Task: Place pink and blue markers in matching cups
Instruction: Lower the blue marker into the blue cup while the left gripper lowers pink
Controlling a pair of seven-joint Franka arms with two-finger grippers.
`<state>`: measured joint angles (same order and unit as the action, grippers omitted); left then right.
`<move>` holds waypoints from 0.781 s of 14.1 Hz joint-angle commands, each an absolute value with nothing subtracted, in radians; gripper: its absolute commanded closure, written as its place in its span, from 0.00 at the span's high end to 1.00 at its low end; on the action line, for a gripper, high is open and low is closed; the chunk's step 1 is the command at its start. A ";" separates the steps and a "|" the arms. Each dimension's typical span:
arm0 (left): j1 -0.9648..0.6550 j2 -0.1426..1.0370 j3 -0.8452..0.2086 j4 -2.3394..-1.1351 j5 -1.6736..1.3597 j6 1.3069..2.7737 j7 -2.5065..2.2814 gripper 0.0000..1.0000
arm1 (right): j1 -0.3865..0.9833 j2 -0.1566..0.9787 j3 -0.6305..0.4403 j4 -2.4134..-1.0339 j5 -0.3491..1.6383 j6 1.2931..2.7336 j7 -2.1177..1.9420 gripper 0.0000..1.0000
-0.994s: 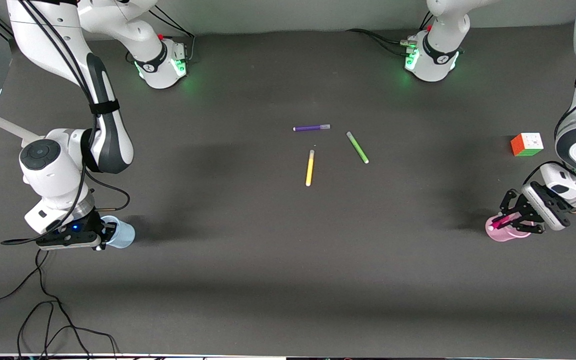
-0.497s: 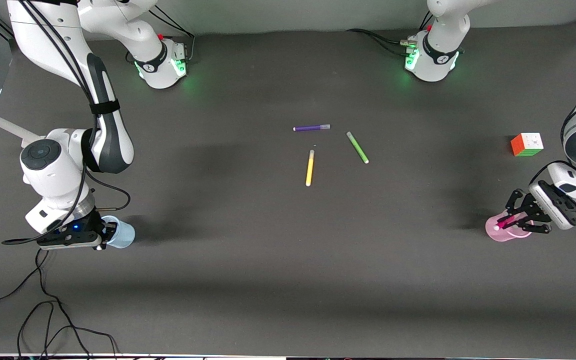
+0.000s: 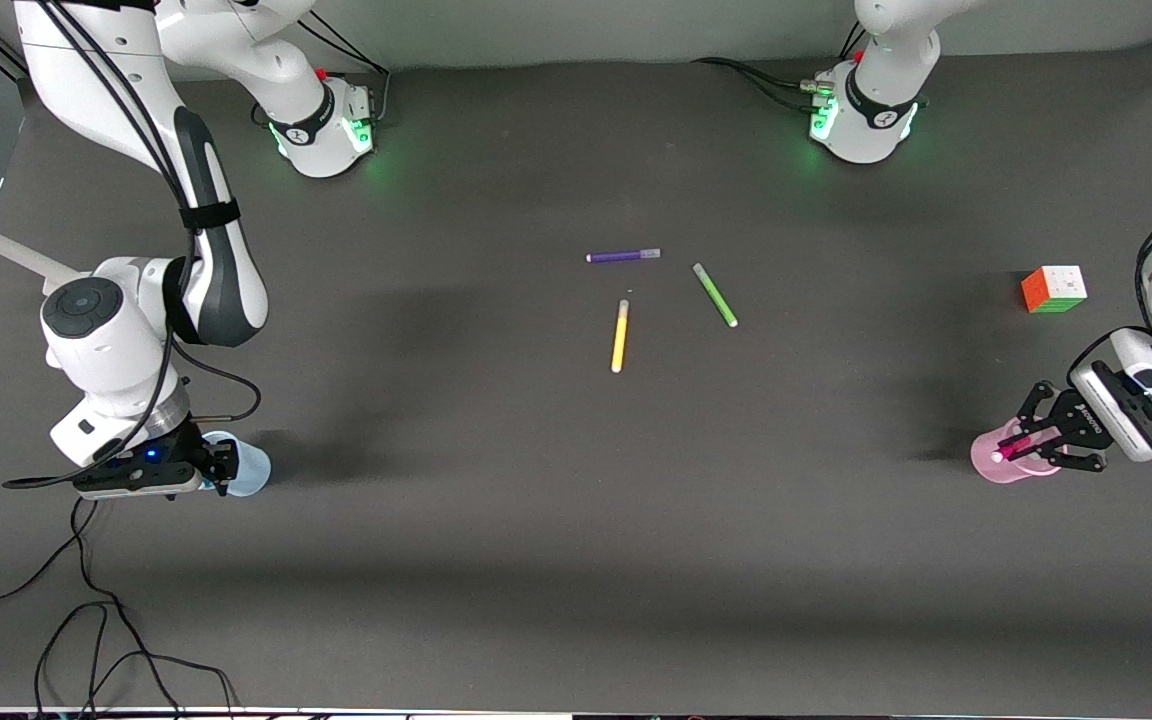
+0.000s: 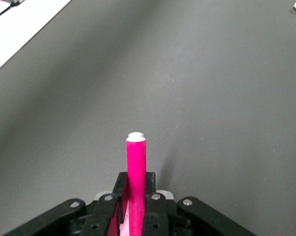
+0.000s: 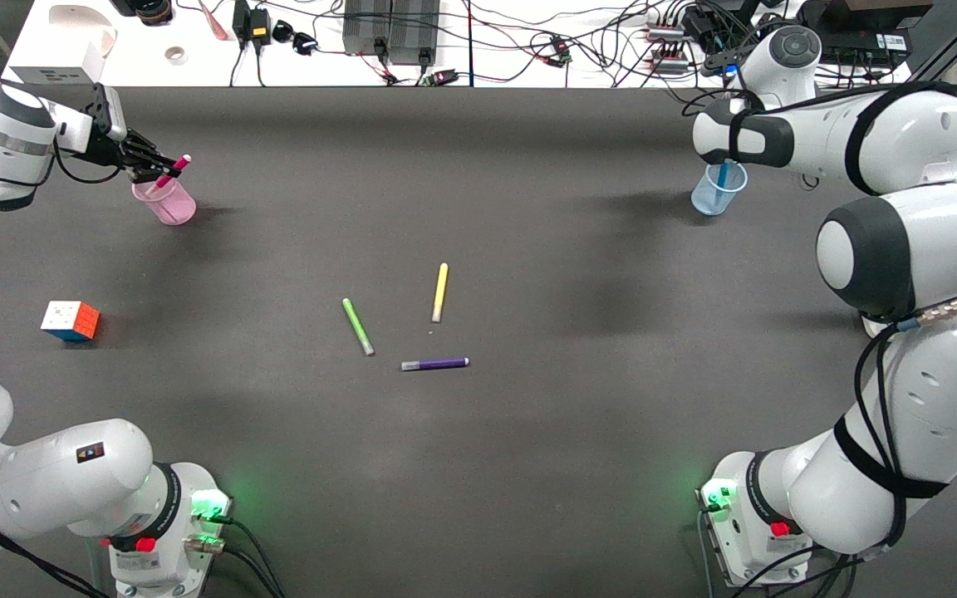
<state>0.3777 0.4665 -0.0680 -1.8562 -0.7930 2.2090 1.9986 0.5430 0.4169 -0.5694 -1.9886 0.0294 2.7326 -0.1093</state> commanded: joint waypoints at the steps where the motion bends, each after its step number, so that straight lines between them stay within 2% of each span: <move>1: 0.396 0.477 -0.078 -1.827 -0.841 2.161 2.032 0.00 | 0.549 0.393 -0.574 -2.000 0.035 2.743 -0.097 1.00; 3: 0.410 0.483 -0.078 -1.818 -0.864 2.161 2.075 0.00 | 0.554 0.377 -0.572 -1.984 0.035 2.696 -0.095 1.00; 6: 0.420 0.497 -0.078 -1.807 -0.879 2.148 2.100 0.00 | 0.557 0.333 -0.571 -1.910 0.035 2.524 -0.095 1.00; 7: 0.420 0.500 -0.078 -1.806 -0.879 2.145 2.100 0.19 | 0.557 0.312 -0.569 -1.884 0.037 2.457 -0.095 1.00; 8: 0.422 0.503 -0.078 -1.801 -0.879 2.145 2.102 0.45 | 0.557 0.292 -0.568 -1.850 0.037 2.381 -0.095 1.00; 9: 0.422 0.506 -0.078 -1.798 -0.879 2.141 2.102 0.92 | 0.557 0.270 -0.566 -1.807 0.037 2.291 -0.095 1.00; 10: 0.422 0.509 -0.078 -1.795 -0.879 2.137 2.102 1.00 | 0.561 0.249 -0.566 -1.761 0.037 2.193 -0.094 1.00; 11: 0.422 0.511 -0.078 -1.792 -0.879 2.134 2.102 1.00 | 0.571 0.224 -0.566 -1.731 0.037 2.096 -0.092 1.00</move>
<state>0.4081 0.4940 -0.0687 -1.8189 -0.8534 2.1600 2.0713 0.5519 0.2802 -0.5667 -1.7911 0.0294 2.2559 -0.1091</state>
